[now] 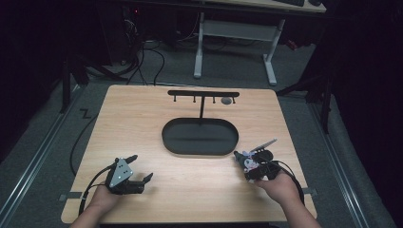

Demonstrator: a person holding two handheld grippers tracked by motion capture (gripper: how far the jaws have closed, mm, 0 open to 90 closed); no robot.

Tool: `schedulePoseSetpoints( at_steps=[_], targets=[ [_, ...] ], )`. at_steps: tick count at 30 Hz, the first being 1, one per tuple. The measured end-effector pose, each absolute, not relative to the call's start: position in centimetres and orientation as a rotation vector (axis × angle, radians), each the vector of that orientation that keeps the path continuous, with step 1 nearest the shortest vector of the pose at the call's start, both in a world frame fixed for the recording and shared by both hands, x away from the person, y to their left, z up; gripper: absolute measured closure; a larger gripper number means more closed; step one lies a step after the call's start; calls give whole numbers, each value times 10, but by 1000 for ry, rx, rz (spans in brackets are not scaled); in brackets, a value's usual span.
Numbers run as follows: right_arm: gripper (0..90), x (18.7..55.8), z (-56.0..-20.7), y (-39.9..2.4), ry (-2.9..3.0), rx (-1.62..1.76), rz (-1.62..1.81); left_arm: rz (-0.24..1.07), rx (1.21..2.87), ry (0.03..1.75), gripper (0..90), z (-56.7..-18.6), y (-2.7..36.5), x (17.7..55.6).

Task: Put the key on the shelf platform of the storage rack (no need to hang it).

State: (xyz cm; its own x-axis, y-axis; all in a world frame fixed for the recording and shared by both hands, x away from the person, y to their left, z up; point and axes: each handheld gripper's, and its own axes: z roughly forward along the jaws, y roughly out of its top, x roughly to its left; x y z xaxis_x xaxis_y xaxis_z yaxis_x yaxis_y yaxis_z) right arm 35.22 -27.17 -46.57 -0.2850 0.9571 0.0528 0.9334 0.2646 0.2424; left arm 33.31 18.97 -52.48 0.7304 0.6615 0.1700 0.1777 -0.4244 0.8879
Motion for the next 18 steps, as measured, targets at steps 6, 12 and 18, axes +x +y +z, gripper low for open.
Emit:
schedulePoseSetpoints(
  at_steps=[6, 12, 18],
  targets=[
    [476, 351, -451, -271, 2404, 1790, 371, 632, 1971, 643, 154, -525, 190, 333],
    [481, 350, -446, -271, 2394, 1777, 373, 633, 1971, 643, 154, -525, 189, 333],
    [484, 350, -438, -268, 2401, 1758, 367, 632, 1971, 644, 154, -525, 190, 333]
  ],
)
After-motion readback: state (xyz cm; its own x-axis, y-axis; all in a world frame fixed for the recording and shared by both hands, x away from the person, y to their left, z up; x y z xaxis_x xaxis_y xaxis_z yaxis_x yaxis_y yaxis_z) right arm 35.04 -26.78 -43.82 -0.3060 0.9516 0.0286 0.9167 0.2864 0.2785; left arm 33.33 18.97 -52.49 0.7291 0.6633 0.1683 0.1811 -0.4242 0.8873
